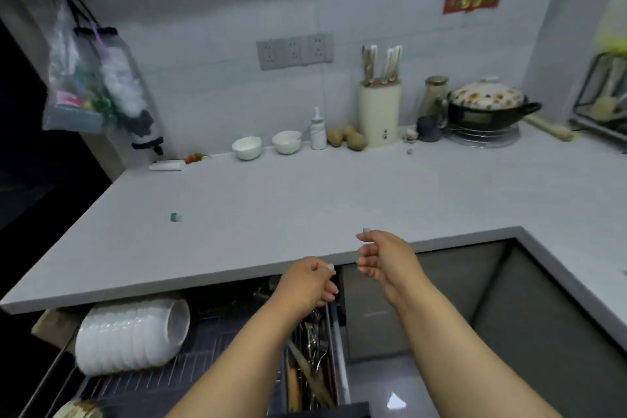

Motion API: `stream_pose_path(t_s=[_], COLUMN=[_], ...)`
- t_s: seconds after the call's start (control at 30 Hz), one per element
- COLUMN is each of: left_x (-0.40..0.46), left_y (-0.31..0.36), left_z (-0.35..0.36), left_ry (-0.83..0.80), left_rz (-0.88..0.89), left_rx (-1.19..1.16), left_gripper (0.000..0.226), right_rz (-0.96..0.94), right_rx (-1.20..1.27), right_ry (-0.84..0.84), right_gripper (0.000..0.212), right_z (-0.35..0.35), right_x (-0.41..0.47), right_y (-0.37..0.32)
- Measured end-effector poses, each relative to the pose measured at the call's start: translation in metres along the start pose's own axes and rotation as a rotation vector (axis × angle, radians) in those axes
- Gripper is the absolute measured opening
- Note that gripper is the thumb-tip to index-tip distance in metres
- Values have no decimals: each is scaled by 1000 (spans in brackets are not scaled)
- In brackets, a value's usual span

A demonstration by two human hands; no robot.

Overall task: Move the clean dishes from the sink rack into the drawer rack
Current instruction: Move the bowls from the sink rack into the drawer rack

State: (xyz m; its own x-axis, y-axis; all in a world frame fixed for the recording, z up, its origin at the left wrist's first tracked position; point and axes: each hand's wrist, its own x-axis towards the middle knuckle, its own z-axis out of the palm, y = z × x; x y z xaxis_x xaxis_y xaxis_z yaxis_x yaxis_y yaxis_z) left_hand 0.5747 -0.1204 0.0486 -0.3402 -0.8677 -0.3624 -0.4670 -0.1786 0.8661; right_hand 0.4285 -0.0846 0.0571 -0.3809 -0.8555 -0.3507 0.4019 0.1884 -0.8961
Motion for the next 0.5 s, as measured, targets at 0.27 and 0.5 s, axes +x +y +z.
stream_pose_path(t_s=[0.27,0.5], left_x=[22,45], left_y=[94,154], left_z=[150,281], left_ry=[-272,-422], left_rz=[126,222], left_rx=[146,187], left_gripper=[17,16], right_rz=[-151,-189], right_rx=[114,229], right_ry=[415,710], right_gripper=[8,4], right_z=[-200,-366], right_x=[4,-7], right_y=[-78,-116])
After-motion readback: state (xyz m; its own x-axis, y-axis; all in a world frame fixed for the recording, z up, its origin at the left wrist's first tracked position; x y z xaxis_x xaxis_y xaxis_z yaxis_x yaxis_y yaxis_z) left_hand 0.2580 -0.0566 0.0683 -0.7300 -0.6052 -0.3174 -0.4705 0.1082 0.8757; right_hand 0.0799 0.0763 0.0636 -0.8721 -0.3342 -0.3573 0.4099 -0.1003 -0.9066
